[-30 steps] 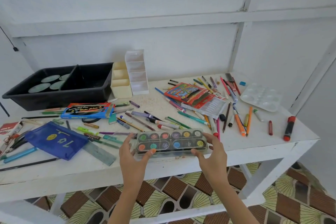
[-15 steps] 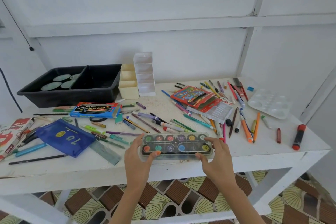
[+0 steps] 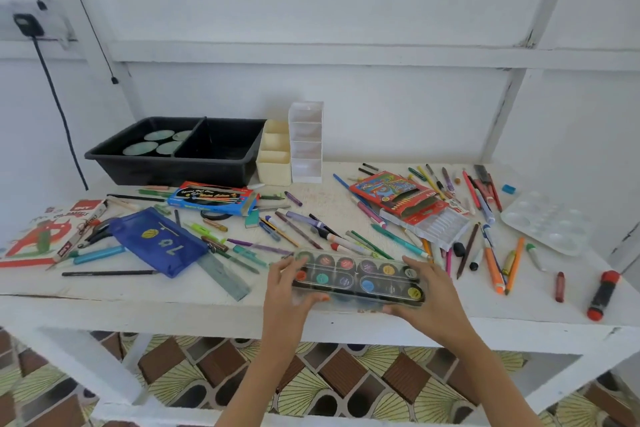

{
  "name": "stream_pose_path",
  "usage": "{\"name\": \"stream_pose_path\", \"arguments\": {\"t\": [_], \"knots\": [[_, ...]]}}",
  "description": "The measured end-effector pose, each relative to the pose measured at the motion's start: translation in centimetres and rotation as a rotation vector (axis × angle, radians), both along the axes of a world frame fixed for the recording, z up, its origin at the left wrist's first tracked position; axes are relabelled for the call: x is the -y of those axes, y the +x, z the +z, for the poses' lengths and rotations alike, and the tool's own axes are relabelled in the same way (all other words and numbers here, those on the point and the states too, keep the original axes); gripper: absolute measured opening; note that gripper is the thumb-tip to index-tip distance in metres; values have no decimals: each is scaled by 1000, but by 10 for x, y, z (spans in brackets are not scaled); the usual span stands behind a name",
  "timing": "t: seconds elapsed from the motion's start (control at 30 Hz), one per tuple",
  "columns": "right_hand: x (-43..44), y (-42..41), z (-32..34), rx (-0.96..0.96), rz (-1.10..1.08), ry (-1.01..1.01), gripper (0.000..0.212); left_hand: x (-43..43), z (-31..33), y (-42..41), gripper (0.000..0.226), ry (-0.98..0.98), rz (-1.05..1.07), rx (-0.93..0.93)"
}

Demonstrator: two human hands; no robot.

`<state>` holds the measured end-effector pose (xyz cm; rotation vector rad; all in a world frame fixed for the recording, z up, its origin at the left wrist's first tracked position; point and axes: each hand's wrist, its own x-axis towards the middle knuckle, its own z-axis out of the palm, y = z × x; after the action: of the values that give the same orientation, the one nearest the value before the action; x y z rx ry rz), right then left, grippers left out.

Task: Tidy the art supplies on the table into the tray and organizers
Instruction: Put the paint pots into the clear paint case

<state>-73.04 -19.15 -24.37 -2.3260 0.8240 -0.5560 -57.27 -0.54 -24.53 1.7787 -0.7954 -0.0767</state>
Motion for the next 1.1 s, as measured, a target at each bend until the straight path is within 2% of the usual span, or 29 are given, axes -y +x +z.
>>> {"name": "stream_pose_path", "arguments": {"t": [0.17,0.33,0.47,0.57,0.63,0.73,0.9,1.1], "knots": [[-18,-3,32,203,32,-7,89,-20,27,0,60,-109,74,69],[-68,42,54,322,173,71,85,-80,48,22,66,-159,212,130],[-120,92,53,329,283,121,82,-149,50,51,67,-157,285,80],[-164,132,46,331,354,160,85,-201,49,68,56,-157,347,-13],[-195,160,40,317,402,182,85,-231,46,83,52,-178,451,-70],[-238,200,28,268,444,183,86,-271,40,110,54,-141,592,-50],[-292,264,9,241,457,199,88,-326,25,169,62,-93,636,-143],[-328,328,-13,249,424,175,90,-354,9,242,58,-67,638,-197]]}}
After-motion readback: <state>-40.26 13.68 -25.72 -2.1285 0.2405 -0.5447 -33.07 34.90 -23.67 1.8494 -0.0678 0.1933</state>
